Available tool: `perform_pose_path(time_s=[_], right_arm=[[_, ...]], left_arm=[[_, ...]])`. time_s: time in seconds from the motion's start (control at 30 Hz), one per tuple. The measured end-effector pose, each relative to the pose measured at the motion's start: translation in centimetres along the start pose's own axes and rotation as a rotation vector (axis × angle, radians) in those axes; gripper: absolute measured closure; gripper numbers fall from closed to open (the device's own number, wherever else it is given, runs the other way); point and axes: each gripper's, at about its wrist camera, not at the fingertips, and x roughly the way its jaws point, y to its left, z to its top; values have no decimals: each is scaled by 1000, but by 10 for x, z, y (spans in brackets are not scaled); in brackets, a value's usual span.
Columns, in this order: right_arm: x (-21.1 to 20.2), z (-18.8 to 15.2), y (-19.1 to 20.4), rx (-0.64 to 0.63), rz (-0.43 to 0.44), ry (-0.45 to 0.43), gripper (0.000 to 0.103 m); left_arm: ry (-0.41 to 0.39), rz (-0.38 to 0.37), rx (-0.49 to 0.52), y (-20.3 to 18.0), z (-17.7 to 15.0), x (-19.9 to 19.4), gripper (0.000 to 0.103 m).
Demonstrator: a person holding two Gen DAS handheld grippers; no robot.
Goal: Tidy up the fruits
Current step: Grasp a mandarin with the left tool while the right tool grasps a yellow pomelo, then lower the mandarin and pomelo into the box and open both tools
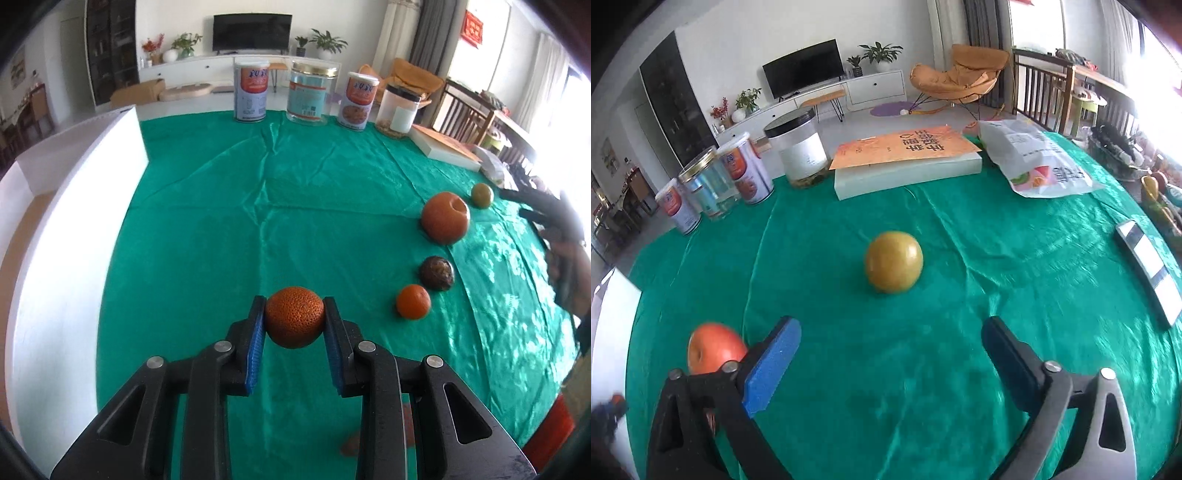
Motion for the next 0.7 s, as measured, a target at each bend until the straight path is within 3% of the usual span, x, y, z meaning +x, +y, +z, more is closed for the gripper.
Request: perform_pose_path(time_s=[0.13,0.2,0.33,0.43,0.57,0.7], right_arm=[[43,18,-6,112,-10,54,24],[50,19,-6,121,-7,49,53],[25,11,-2,81,6,-19,53],[-12,-4,18,-48,48,-61,53],[-72,-43,79,-241,210,-52,53],[-115,-103,189,-440,470,53,53]], left_arm=[[19,-19,-27,9,-20,-25,73],[25,-21,-33,14,-27,-34,73],[-2,-34,-53,24,-38,-60,73],[-30,-61,-92,35,-46,-86,73],[-89,-81,-156,65,-48,-131,73],[-166,49,-231,120,-46,-171,73]])
